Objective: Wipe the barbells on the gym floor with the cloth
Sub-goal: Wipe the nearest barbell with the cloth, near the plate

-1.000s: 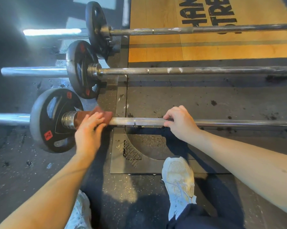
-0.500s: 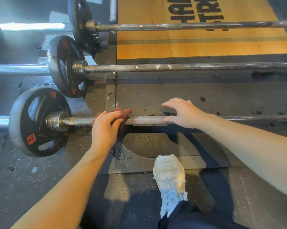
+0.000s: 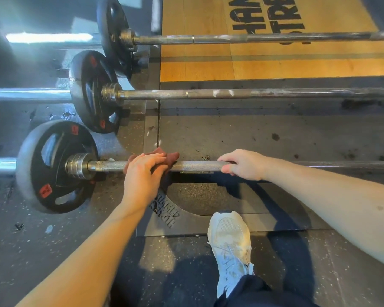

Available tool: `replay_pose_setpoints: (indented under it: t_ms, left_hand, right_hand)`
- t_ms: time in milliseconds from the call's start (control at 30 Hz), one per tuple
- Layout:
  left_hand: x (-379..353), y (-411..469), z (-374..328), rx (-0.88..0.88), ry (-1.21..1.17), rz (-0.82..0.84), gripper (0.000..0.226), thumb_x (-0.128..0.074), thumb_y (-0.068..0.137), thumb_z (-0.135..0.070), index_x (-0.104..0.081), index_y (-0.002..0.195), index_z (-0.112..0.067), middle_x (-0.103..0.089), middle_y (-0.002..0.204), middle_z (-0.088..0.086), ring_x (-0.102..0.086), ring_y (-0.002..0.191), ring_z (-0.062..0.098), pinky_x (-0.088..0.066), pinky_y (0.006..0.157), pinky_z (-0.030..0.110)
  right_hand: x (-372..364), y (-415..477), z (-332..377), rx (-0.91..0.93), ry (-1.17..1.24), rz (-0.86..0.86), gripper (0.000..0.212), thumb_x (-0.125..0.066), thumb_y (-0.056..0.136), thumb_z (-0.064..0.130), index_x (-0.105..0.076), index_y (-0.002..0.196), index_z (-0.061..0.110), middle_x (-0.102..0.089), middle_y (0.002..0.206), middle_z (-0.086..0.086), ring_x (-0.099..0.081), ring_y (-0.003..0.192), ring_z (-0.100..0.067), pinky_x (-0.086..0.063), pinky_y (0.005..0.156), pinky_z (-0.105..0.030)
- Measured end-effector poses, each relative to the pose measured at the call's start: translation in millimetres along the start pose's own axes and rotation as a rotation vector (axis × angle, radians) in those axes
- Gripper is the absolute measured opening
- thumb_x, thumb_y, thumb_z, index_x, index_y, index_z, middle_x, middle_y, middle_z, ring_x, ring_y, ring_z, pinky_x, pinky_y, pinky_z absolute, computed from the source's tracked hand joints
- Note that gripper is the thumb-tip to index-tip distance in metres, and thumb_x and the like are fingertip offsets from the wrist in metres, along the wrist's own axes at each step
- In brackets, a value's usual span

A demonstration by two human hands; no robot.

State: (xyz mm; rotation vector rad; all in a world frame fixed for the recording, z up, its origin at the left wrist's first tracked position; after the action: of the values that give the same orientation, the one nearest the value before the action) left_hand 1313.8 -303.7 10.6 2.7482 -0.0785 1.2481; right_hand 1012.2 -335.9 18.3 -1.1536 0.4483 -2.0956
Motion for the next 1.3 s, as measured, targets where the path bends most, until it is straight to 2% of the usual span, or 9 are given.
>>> replay_pose_setpoints:
  t_ms: [100,200,333,467,633,933,1033,1167,1300]
  left_hand:
    - [-0.1,-4.1,-4.7,-0.031,-0.032,-0.011,0.029,-0.069,0.094,-0.019,-0.068,0.112,-0.041,-0.065,0.117,-0.023,-0.057,0.108,-0.005,-0.031,0.105,0.009]
    - [-8.0,-7.5,-8.7,-0.032,-0.014,-0.05,0.025,-0.073,0.092,-0.014,-0.074,0.111,-0.03,-0.067,0.12,-0.016,-0.061,0.114,0.007,-0.032,0.114,0.018]
    - [-39.7,-6.1,-22.2,-0.003,0.047,-0.011,0.022,-0.075,0.09,-0.013,-0.077,0.111,-0.021,-0.07,0.127,-0.001,-0.06,0.126,0.022,-0.037,0.118,0.048]
    - [-80.5,1.8,-65.4,-0.096,0.041,0.037,0.02,-0.073,0.092,-0.014,-0.077,0.111,-0.019,-0.072,0.125,0.002,-0.062,0.124,0.023,-0.035,0.117,0.041]
    - [-80.9,4.7,-61.6,-0.21,0.08,0.06,0.017,-0.072,0.093,-0.018,-0.076,0.109,-0.021,-0.073,0.123,-0.002,-0.065,0.12,0.016,-0.04,0.116,0.044]
    - [42.1,-20.3,58.0,0.06,0.186,-0.114,0.024,-0.07,0.094,-0.013,-0.072,0.116,-0.021,-0.066,0.134,0.0,-0.056,0.132,0.022,-0.033,0.12,0.051]
    - [21.5,-23.1,34.7,0.151,0.156,-0.163,0.022,-0.068,0.095,-0.009,-0.074,0.115,-0.015,-0.065,0.135,0.002,-0.044,0.137,0.016,-0.029,0.122,0.047]
    - [-30.4,-15.7,-20.0,0.055,0.127,-0.086,0.023,-0.073,0.09,-0.006,-0.077,0.11,-0.016,-0.07,0.129,0.002,-0.055,0.131,0.031,-0.029,0.117,0.041]
    - [-83.9,-4.9,-72.8,-0.114,0.064,0.013,0.017,-0.073,0.091,-0.01,-0.078,0.106,-0.015,-0.073,0.123,0.003,-0.064,0.122,0.023,-0.035,0.119,0.04]
  right_hand:
    - [-29.7,-2.7,-8.2,0.086,-0.277,-0.371,0.025,-0.055,0.103,0.034,-0.061,0.127,0.032,-0.067,0.099,0.006,-0.06,0.093,-0.02,-0.044,0.087,-0.039]
    - [-52.5,-2.6,-16.6,0.149,-0.397,-0.592,0.031,-0.064,0.098,0.032,-0.061,0.129,0.028,-0.066,0.092,0.005,-0.059,0.085,-0.018,-0.048,0.08,-0.04]
    - [-43.9,0.7,-17.0,0.155,-0.346,-0.558,0.038,-0.061,0.1,0.036,-0.058,0.137,0.03,-0.066,0.096,0.004,-0.059,0.089,-0.02,-0.048,0.084,-0.042]
    - [-29.5,-0.7,-16.0,0.088,-0.245,-0.41,0.06,-0.061,0.099,0.046,-0.042,0.153,0.031,-0.067,0.116,0.007,-0.061,0.108,-0.018,-0.044,0.101,-0.041]
    - [-27.6,-11.9,-20.4,0.117,-0.007,-0.458,0.062,-0.072,0.094,0.037,-0.048,0.151,0.03,-0.058,0.142,0.009,-0.054,0.126,-0.014,-0.042,0.108,-0.04]
    - [-62.5,-7.2,-15.9,0.055,-0.055,-0.798,0.029,-0.071,0.095,0.018,-0.074,0.124,0.015,-0.074,0.116,-0.001,-0.062,0.108,-0.029,-0.036,0.095,-0.041]
    - [-62.1,-7.8,-16.1,0.059,-0.055,-0.805,0.027,-0.07,0.095,0.016,-0.074,0.122,0.015,-0.074,0.113,0.0,-0.061,0.107,-0.028,-0.033,0.092,-0.039]
    - [-62.1,-10.1,-15.6,0.069,-0.04,-0.795,0.027,-0.07,0.095,0.016,-0.074,0.122,0.016,-0.073,0.113,0.0,-0.06,0.107,-0.027,-0.035,0.093,-0.041]
    - [-59.8,-9.9,-17.6,0.066,-0.052,-0.792,0.017,-0.07,0.095,0.017,-0.076,0.112,0.018,-0.072,0.111,0.002,-0.06,0.106,-0.024,-0.036,0.092,-0.041]
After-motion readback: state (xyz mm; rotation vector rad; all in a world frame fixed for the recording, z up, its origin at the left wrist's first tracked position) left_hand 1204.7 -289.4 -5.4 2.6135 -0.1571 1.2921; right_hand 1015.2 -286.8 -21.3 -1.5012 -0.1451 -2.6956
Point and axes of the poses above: each hand's wrist, its own y-axis towards the middle knuckle, its own x-axis out of the back of the hand, z = x × y, the point moved 1 cm from there along y, towards the middle knuckle
